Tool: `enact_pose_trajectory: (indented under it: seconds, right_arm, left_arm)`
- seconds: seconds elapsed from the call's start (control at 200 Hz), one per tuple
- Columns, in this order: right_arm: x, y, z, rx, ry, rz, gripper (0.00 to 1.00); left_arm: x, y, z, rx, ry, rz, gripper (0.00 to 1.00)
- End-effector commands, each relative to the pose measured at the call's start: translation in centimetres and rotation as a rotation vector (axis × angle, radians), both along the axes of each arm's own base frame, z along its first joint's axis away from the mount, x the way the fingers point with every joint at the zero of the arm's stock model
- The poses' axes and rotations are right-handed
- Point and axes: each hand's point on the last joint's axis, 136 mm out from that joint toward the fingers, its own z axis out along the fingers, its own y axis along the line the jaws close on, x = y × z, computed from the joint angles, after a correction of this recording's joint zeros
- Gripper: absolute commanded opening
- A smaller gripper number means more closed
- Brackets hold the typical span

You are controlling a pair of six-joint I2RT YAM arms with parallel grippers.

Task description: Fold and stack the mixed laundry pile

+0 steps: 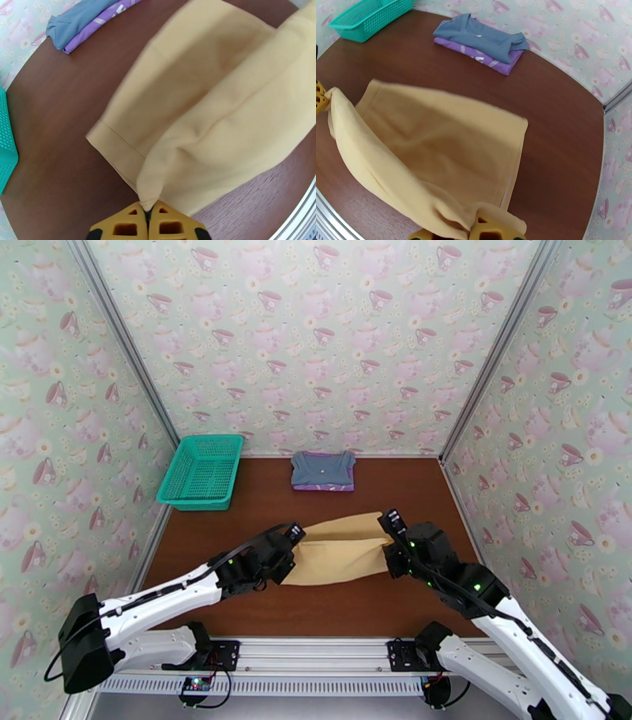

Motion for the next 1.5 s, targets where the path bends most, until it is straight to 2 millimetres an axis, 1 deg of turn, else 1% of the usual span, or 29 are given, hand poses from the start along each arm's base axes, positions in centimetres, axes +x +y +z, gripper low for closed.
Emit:
enact_pose_trajectory:
  seconds: [0.0,0.035,0.045,0.065,0.165,0.225,0.27,0.396,0.566,0.761,0.806,0.821,0.912,1.137,1.242,1.347,1.497]
  right_arm:
    - [1.5,-0.1,0.4,-0.042,0.006,-0.047,0.00]
    - [1.9,0.1,0.1,-0.074,0.009,-0.038,0.00]
    - [2.3,0.3,-0.6,-0.097,0.031,-0.034,0.00]
    - [2.8,0.5,-1.2,-0.127,0.047,-0.031,0.00]
    - [4.7,0.6,-3.2,-0.248,0.092,-0.030,0.00]
    - [5.8,0.5,-4.1,-0.284,0.126,-0.035,0.00]
    - [6.4,0.5,-4.6,-0.298,0.144,-0.035,0.00]
    - [7.9,0.6,-5.3,-0.312,0.163,-0.033,0.00]
    - [9.5,0.1,-6.5,-0.339,0.199,-0.054,0.00]
    - [10.8,-0.6,-8.4,-0.393,0.262,-0.096,0.00]
    - [11.1,-0.8,-8.5,-0.408,0.275,-0.113,0.00]
    - [11.1,-0.9,-8.7,-0.415,0.284,-0.118,0.00]
    - [11.5,-1.1,-9.0,-0.443,0.319,-0.146,0.00]
    - [12.2,-1.4,-10.3,-0.508,0.399,-0.178,0.00]
    - [12.7,-1.4,-11.5,-0.521,0.429,-0.184,0.00]
    - [13.3,-1.5,-12.9,-0.531,0.455,-0.197,0.00]
    - [13.9,-2.0,-14.1,-0.555,0.479,-0.232,0.00]
  left_arm:
    - [1.4,0.1,1.4,-0.023,-0.044,0.087,0.00]
    - [1.6,0.2,1.2,-0.004,-0.042,0.093,0.00]
    - [1.6,0.2,1.2,0.002,-0.041,0.091,0.00]
    - [1.6,0.2,1.0,0.010,-0.039,0.092,0.00]
    - [1.8,0.0,0.1,0.035,-0.022,0.089,0.00]
    - [1.8,-0.3,-0.5,0.041,-0.008,0.082,0.00]
    - [1.7,-0.6,-1.1,0.045,0.007,0.073,0.00]
    - [1.9,-1.2,-2.8,0.074,0.042,0.055,0.00]
    - [3.5,-0.8,-5.2,0.145,0.084,0.091,0.00]
    - [5.8,-1.0,-7.0,0.205,0.108,0.108,0.00]
    - [6.0,-0.7,-8.0,0.232,0.122,0.110,0.00]
    - [6.7,-1.2,-7.2,0.215,0.108,0.111,0.00]
    - [7.7,-1.3,-8.0,0.235,0.119,0.114,0.00]
    - [9.2,-0.6,-10.5,0.289,0.161,0.121,0.00]
    - [9.7,-0.4,-11.4,0.289,0.186,0.120,0.00]
    - [10.5,0.0,-11.8,0.293,0.192,0.134,0.00]
    - [11.8,-0.4,-10.8,0.274,0.155,0.119,0.00]
